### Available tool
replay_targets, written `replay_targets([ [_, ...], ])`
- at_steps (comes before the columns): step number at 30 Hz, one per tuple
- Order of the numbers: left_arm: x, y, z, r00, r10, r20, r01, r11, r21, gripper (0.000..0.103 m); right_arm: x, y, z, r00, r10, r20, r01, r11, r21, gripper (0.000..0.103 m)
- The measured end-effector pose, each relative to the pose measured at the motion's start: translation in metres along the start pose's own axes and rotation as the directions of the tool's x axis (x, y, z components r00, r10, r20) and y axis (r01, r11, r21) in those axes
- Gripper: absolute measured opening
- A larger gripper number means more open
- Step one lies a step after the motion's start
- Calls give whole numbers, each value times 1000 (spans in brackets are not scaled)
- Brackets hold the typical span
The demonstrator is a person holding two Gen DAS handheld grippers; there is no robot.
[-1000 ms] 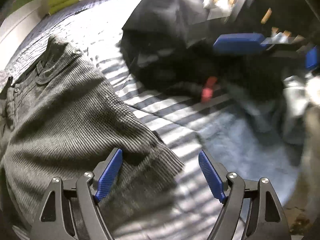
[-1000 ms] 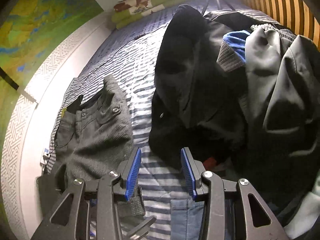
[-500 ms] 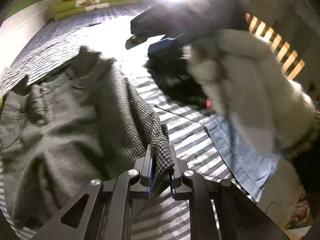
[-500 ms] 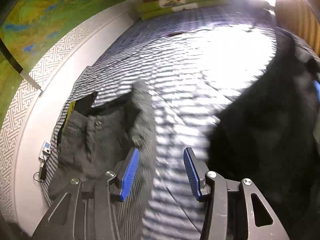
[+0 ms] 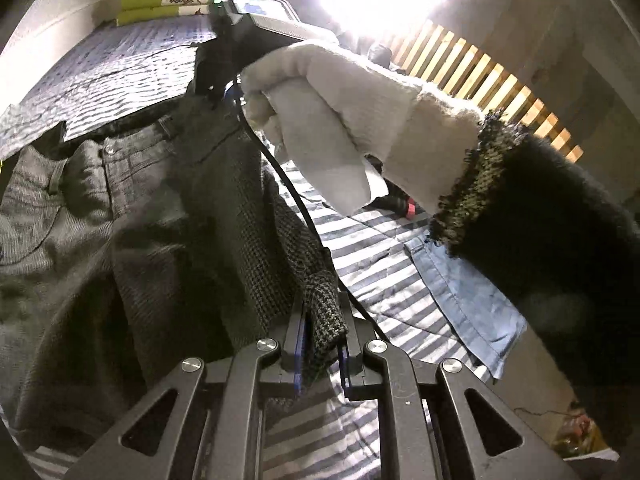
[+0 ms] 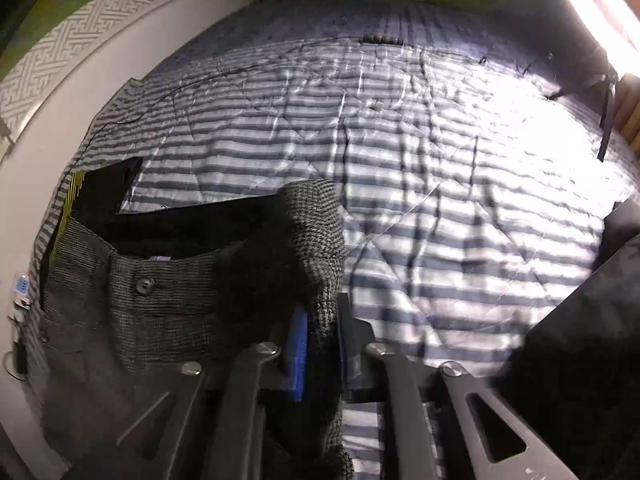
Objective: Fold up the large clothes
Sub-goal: 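Grasp the jacket hem with the left tool and lift it up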
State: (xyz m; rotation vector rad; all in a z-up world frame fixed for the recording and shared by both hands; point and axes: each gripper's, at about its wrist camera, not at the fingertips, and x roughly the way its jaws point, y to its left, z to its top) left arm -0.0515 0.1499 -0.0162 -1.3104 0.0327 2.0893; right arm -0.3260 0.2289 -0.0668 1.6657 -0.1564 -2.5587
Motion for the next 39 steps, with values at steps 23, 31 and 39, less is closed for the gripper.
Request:
replay_targets([
  [23, -178, 253, -154, 982, 117, 149, -20, 845, -534, 13, -38, 274, 9, 977, 161, 139, -120, 956, -267, 10],
  [31, -156, 283, -169, 983, 157, 100, -75, 825, -560, 13, 24, 307, 7, 988, 141, 68, -114, 946, -303, 11],
  [39, -153, 289, -178, 978, 206, 39, -145, 798, -585, 45, -17, 287, 13, 939, 330, 98, -282, 900, -332, 50],
])
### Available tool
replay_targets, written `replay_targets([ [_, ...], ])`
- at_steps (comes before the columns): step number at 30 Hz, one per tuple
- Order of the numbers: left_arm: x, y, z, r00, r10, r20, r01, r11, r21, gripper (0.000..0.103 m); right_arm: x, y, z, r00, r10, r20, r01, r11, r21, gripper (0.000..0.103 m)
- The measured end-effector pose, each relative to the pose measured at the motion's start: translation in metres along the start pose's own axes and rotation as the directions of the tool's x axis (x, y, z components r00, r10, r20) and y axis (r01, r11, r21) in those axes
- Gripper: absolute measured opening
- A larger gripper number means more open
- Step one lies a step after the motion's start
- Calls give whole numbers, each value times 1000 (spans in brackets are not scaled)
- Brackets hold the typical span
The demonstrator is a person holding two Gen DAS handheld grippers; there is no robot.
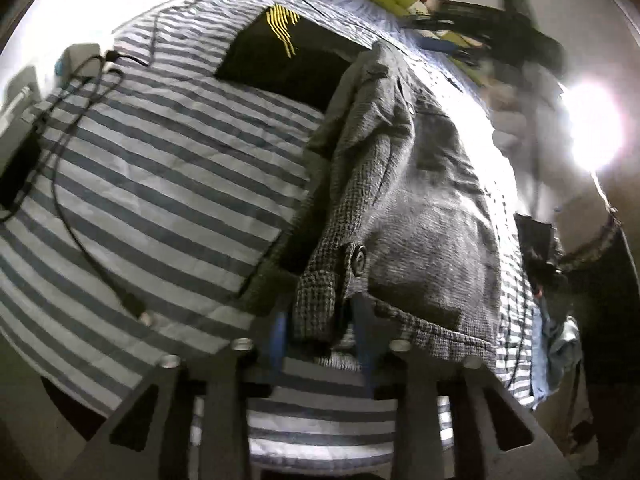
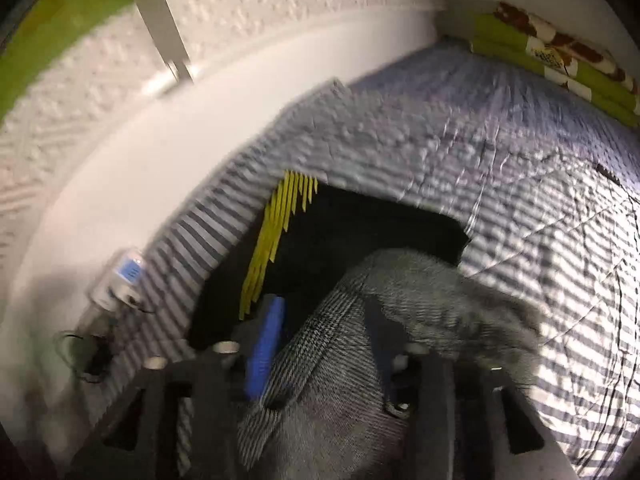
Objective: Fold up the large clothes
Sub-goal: 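Grasp the jacket hem with the left tool and lift it up, then lay the jacket flat on the sheet and open both tools, then grasp the jacket hem with the left tool while the right tool grasps the other hem corner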
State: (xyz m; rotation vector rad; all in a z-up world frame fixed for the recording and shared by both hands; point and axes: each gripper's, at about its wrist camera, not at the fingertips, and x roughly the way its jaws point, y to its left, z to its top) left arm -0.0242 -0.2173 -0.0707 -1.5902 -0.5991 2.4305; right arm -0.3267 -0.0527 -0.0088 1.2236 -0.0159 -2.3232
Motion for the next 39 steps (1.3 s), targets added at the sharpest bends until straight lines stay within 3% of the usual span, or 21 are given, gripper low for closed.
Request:
replay_targets([
  [3, -20, -5, 2, 998, 14, 68, -16, 999, 28, 74, -45, -32, -9, 996, -39, 82, 37, 999, 27, 53],
  [6, -20, -11, 12, 994, 46, 99, -53, 996, 70, 82, -72, -83, -31, 993, -86, 78, 76, 989, 126, 53],
  [11, 11, -2, 25, 997, 69, 38, -71, 996, 61, 83, -86, -142, -92, 994, -110, -12, 110, 963, 244, 54],
  [15, 26, 12, 27, 999, 39, 8, -39, 999, 10, 83, -95, -141, -142, 997, -58, -56, 70, 970, 235, 54],
  [19, 35, 17, 27, 1000, 16, -12, -17, 1000, -12, 83, -98, -121, -165, 995, -76, -66, 86, 981, 173, 54],
  [22, 37, 14, 24, 1000, -1, -16, 0, 1000, -5, 75, -100, -102, -154, 997, -65, -37, 70, 988, 138, 54],
  [24, 38, 13, 23, 1000, -4, -19, 4, 1000, 0, 65, -100, -85, -138, 999, -38, -21, 40, 994, 102, 54],
  [26, 38, 11, 22, 1000, 4, -16, -4, 1000, 10, 63, -94, -64, -119, 1000, -17, -16, 18, 998, 63, 54],
  [31, 32, 5, 19, 1000, 15, -12, -15, 999, 35, 59, -45, -17, -57, 995, 34, -97, -31, 999, 33, 54],
  [34, 27, -2, 16, 999, 39, -4, -39, 997, 71, 51, -7, -2, -33, 988, 21, -150, -11, 998, 68, 54],
  [38, 18, -12, 11, 998, 66, 16, -67, 991, 116, 34, 32, 13, -29, 975, -61, -213, 71, 997, 41, 52],
  [39, 15, -14, 9, 998, 66, 22, -68, 990, 121, 30, 38, 16, -30, 972, -59, -225, 68, 997, 29, 41],
])
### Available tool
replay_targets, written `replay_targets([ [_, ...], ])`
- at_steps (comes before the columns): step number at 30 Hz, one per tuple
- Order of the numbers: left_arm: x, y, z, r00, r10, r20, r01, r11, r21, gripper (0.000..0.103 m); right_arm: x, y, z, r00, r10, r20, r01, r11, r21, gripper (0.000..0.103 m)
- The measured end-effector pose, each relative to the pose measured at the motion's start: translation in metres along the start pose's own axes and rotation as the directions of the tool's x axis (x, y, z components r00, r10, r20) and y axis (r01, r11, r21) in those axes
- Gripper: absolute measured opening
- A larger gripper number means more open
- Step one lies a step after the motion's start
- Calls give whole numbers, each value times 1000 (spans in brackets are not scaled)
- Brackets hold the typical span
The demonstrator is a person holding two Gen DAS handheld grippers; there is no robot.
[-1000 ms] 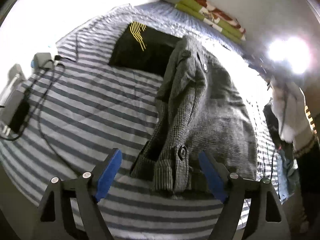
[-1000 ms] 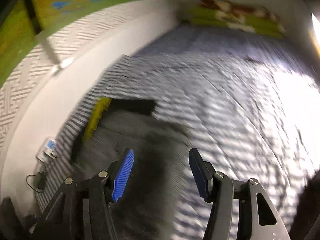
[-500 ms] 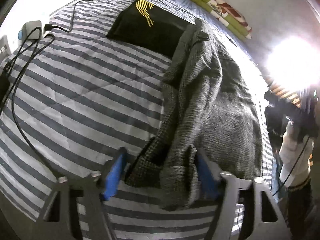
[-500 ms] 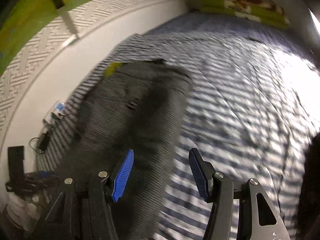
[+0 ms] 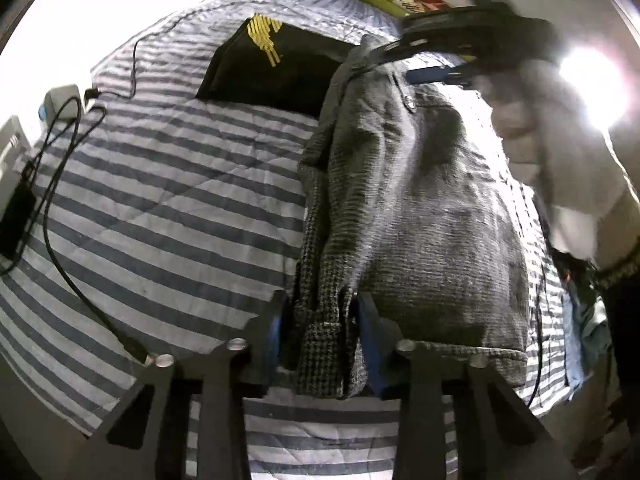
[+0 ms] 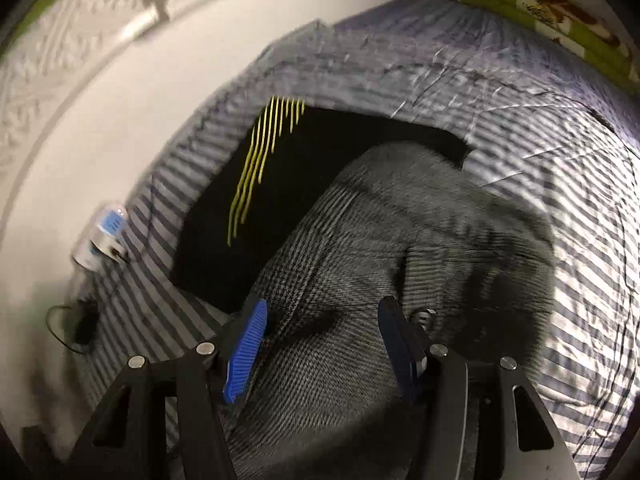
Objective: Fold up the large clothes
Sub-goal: 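Grasp the jacket hem with the left tool while the right tool grasps the other hem corner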
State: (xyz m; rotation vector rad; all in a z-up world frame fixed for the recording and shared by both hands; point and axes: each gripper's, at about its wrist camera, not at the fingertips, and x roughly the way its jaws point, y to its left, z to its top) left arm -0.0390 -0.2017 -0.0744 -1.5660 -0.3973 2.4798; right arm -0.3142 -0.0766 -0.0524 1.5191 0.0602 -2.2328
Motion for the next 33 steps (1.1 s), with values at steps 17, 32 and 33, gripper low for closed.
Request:
replay_targets([
  [17, -7, 10, -2, 999, -38, 17, 40, 996, -75, 29, -118, -100, -171, 987, 92, 129, -103, 991, 83, 57],
  [32, 0, 13, -1, 1000, -13, -10, 12, 992, -123, 29, -78, -68, -304, 938, 345, 35, -344, 914, 213, 65],
  [33, 1, 13, -1, 1000, -12, -11, 10, 992, -123, 29, -78, -65, -303, 936, 351, 38, -351, 915, 200, 64],
])
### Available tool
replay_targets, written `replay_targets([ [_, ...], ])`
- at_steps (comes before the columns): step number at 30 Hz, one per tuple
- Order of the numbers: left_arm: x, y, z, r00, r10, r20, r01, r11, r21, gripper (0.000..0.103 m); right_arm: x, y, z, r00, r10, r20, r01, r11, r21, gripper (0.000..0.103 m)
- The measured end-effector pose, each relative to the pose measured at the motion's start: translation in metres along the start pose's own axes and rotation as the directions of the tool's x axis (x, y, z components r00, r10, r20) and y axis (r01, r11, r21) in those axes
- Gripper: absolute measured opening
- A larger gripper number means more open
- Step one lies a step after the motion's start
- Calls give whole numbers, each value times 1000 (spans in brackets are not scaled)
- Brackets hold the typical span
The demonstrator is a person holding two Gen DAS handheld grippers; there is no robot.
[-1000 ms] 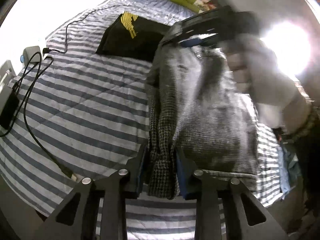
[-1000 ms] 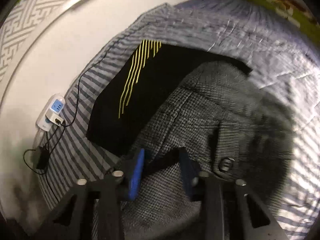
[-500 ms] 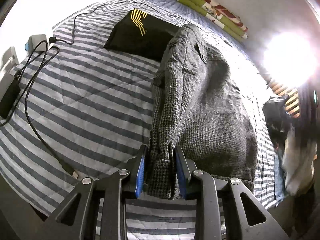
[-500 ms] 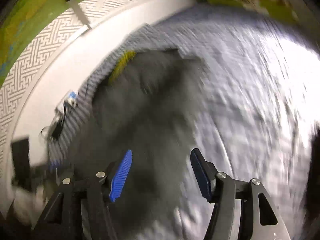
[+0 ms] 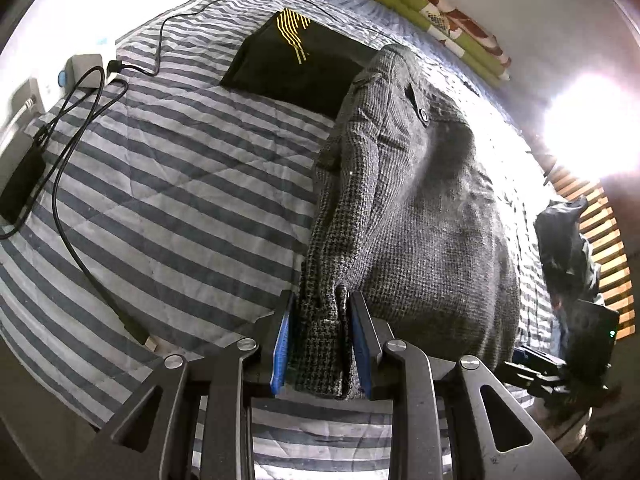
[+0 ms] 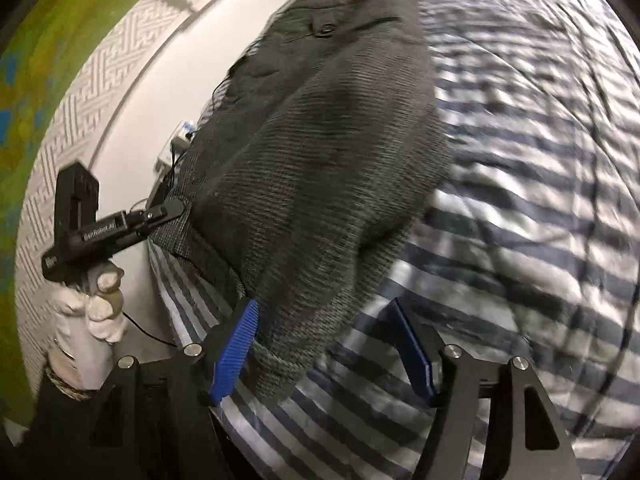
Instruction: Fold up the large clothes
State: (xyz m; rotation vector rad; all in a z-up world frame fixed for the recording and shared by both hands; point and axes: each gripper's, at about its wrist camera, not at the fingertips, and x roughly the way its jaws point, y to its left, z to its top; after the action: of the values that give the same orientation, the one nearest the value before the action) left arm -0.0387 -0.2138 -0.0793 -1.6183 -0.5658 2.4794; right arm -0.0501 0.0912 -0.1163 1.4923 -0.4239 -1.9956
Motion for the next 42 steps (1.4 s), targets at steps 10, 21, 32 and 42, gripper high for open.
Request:
replay_targets([
  [10, -23, -25, -7, 999, -51, 12, 51, 999, 5, 27, -25, 10, 17, 998, 60, 28, -59, 998, -30, 13],
  [21, -34, -135, -76, 978, -128, -163, 161, 964, 212, 39, -146, 15, -17, 980, -197, 38, 201, 957, -207, 20],
  [32, -21, -134, -13, 999, -18, -50, 29, 971, 239, 49, -153, -22, 24, 957, -245, 158, 267, 954, -139, 30],
  [42, 74, -86, 44, 993, -46, -109, 56, 995, 88, 70, -72, -74, 107, 970, -228, 84, 235, 969, -74, 40],
])
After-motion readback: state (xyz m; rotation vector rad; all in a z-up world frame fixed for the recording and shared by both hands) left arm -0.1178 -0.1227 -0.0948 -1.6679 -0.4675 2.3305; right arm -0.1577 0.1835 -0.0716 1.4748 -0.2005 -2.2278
